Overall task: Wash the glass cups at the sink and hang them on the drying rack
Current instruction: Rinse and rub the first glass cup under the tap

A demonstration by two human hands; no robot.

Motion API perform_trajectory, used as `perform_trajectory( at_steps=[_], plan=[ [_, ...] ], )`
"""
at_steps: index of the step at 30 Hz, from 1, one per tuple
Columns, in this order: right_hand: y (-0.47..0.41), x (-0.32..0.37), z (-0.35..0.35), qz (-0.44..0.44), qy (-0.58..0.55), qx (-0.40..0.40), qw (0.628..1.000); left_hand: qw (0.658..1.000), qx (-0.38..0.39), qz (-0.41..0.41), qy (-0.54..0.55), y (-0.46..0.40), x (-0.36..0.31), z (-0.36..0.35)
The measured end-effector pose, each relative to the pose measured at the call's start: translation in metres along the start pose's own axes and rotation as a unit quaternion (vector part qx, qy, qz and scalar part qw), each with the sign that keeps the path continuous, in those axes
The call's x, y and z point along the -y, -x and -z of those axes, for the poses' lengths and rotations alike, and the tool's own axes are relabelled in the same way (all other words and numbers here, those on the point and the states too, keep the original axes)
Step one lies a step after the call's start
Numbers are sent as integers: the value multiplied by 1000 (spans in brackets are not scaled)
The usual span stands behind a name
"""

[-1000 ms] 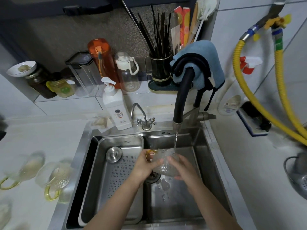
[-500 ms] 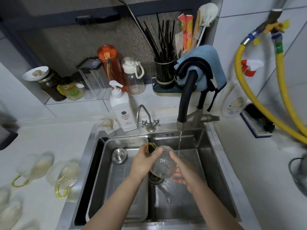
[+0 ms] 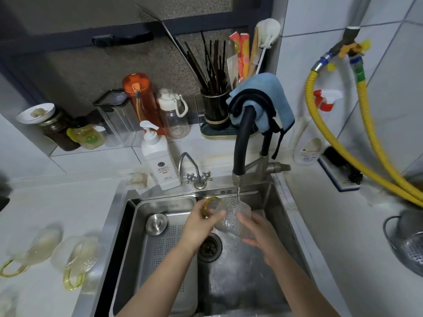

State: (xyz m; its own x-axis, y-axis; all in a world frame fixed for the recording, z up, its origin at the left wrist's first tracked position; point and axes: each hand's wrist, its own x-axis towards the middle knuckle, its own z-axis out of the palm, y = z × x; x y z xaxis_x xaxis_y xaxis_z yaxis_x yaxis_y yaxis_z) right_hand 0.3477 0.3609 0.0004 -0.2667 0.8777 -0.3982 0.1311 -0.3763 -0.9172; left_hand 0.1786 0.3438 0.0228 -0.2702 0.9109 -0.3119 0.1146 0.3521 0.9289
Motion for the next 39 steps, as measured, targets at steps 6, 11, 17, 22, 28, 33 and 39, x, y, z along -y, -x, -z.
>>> perform_trajectory(
  at_steps=[6, 11, 17, 22, 28, 33, 39],
  plan=[
    [-14, 20, 16, 88, 77, 13, 993, 992, 9, 43, 120, -10, -11, 4],
    [-16, 6, 41, 137, 147, -13, 980, 965, 62, 132, 219, -12, 4, -23],
    [-21, -7, 6, 125, 167, -8, 978, 965, 22, 106, 241, -20, 22, -4],
    [-20, 9, 31, 160, 137, -5, 978, 965, 69, 108, 228, -22, 15, -25],
    [-13, -4, 8, 160, 148, -6, 976, 979, 31, 94, 181, -27, 27, -4],
    [-21, 5, 26, 151, 112, -15, 982, 984, 31, 84, 157, -35, 15, -24],
    [-20, -12, 8, 136, 119, -17, 983, 985, 14, 84, 149, -37, 17, -6]
  ],
)
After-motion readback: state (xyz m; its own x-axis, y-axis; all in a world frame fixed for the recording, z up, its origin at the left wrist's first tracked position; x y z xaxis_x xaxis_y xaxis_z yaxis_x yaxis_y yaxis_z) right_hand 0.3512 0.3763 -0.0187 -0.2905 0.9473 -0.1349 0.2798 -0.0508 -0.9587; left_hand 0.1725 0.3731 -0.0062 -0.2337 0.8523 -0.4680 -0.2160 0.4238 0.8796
